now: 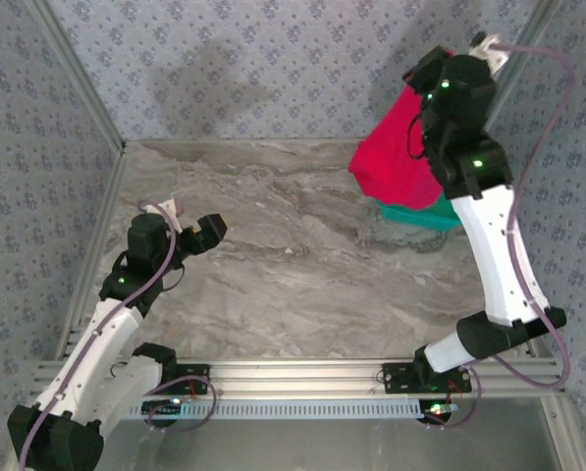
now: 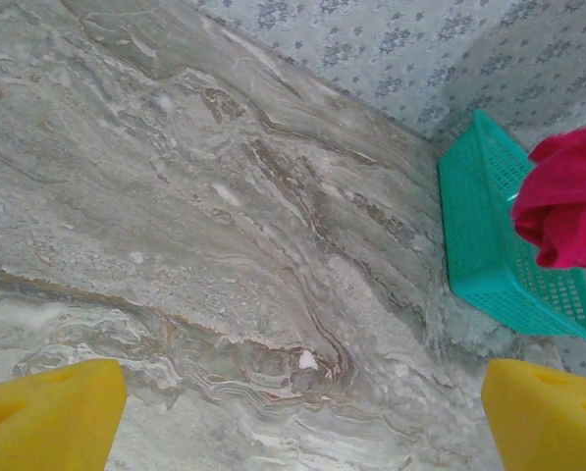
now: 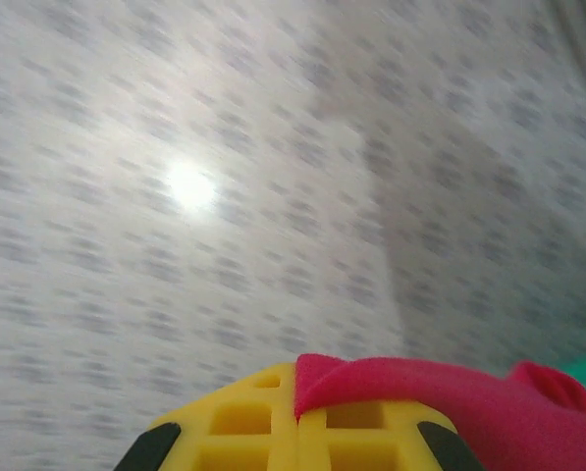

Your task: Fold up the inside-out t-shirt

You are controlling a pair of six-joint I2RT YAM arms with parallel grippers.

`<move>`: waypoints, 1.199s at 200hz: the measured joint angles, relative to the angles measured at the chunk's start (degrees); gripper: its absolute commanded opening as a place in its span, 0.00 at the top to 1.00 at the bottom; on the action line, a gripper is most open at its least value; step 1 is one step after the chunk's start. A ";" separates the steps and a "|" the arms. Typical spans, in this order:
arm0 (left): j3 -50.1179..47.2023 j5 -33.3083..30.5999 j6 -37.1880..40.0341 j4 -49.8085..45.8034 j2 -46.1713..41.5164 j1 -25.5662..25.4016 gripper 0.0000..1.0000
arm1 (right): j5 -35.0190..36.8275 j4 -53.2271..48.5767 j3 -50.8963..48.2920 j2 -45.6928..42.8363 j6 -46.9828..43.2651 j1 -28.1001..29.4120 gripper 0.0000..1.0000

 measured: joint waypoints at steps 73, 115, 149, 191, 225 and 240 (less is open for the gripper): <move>1.90 3.96 0.57 -1.51 -0.15 -0.28 0.05 | -5.66 0.31 6.58 -0.74 -2.16 12.90 1.00; 2.58 1.46 2.10 -5.68 -0.20 -0.28 0.12 | -9.07 0.26 -3.34 8.35 3.52 14.47 1.00; 2.43 -2.67 2.86 -10.21 -0.20 -0.52 0.17 | -13.92 -4.15 -2.01 22.56 8.70 14.51 0.44; -4.61 -5.07 0.94 -7.89 -1.14 -8.24 0.19 | -19.10 -18.88 10.49 35.74 8.98 12.83 0.41; -8.39 -8.81 -0.57 -2.10 1.44 -20.48 0.19 | -18.08 -16.85 -11.04 20.50 5.27 11.41 0.42; -7.58 -10.75 -0.15 1.60 6.64 -25.16 0.20 | -18.69 -15.37 -25.51 8.90 4.33 10.16 0.44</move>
